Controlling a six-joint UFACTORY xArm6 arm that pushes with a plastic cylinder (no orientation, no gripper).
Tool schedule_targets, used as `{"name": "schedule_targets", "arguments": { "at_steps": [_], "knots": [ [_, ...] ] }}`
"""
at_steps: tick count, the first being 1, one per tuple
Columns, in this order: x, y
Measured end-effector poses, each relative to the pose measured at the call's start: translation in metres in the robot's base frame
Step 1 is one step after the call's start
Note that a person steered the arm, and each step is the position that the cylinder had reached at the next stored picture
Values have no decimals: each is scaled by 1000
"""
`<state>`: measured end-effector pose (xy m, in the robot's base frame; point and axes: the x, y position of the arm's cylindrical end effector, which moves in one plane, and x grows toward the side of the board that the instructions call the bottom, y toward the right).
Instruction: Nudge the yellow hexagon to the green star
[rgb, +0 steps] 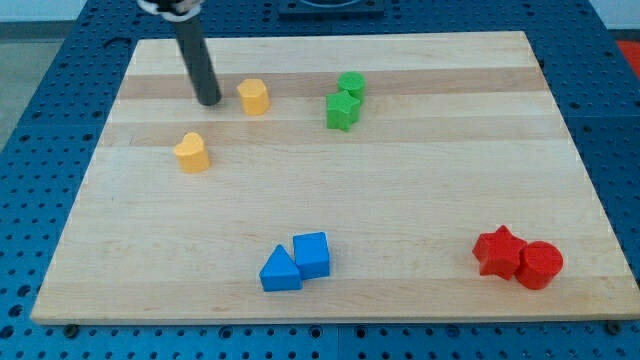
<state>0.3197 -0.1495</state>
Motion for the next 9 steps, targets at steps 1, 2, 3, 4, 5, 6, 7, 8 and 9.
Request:
{"name": "schedule_targets", "arguments": {
  "at_steps": [1,2,3,4,5,6,7,8,9],
  "knots": [
    [-5,61],
    [-7,80],
    [-6,37],
    [9,4],
    [34,5],
    [54,21],
    [49,49],
    [22,77],
    [10,96]
  ]
}}
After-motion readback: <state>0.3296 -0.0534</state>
